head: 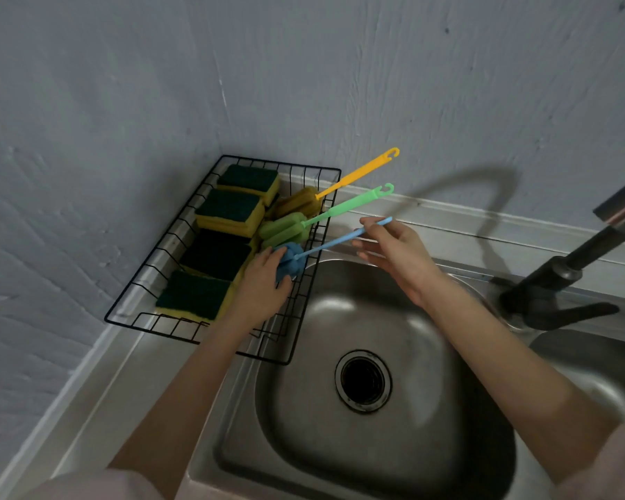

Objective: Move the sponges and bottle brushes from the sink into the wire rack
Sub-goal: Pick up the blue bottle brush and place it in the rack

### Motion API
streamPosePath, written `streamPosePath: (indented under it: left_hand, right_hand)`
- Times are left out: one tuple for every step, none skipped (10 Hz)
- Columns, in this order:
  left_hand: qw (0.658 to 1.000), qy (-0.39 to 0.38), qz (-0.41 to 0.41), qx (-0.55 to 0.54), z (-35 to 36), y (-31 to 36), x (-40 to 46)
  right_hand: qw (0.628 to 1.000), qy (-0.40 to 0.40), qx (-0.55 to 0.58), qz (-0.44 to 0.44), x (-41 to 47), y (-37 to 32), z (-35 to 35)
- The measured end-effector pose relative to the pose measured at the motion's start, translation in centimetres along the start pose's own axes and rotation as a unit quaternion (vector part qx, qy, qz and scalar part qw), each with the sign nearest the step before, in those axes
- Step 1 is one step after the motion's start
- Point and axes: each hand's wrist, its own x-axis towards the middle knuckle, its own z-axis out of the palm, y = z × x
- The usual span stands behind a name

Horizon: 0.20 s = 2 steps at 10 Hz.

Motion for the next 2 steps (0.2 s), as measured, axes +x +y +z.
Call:
streamPosePath:
  left_hand:
    - [1.0,-0.007,-0.014,0.025,-0.45,0.4,-0.15]
    - [0.999,0.006,-0.013,0.046,-0.47,0.76,-0.49]
  right_hand:
    - [0.994,-0.016,-0.095,0.047,-0.54,0.24,-0.1]
    - [0.981,-0.016,-0.187,0.055,-1.39,0.49,-0.51]
